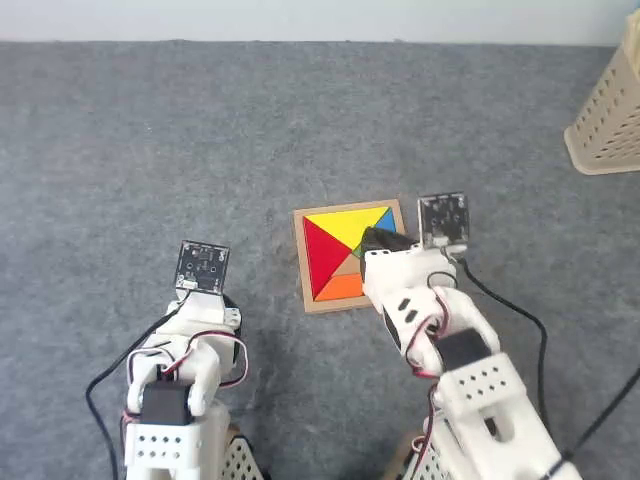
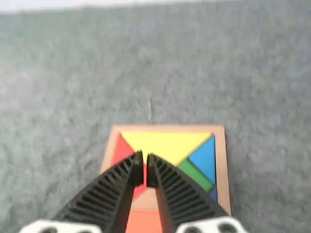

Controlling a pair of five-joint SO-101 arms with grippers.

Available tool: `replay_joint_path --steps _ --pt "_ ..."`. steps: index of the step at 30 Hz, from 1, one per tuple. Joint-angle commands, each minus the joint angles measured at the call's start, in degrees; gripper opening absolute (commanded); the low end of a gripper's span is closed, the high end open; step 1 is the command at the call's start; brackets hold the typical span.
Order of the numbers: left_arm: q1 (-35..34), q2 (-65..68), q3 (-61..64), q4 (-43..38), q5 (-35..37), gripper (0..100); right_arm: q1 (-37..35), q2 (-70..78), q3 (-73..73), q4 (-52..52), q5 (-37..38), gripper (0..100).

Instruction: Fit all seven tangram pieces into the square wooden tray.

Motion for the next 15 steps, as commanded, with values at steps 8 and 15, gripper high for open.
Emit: replay_joint_path --steps 8,15 --pt "-0.26 -0.18 -0.31 0.26 0.53 1 1.27 -15.96 5.01 -1.71 1.23 0.6" --pt "-0.26 -0.18 -0.31 0.26 0.53 1 1.27 -27.74 10.46 -1.71 1.32 0.6"
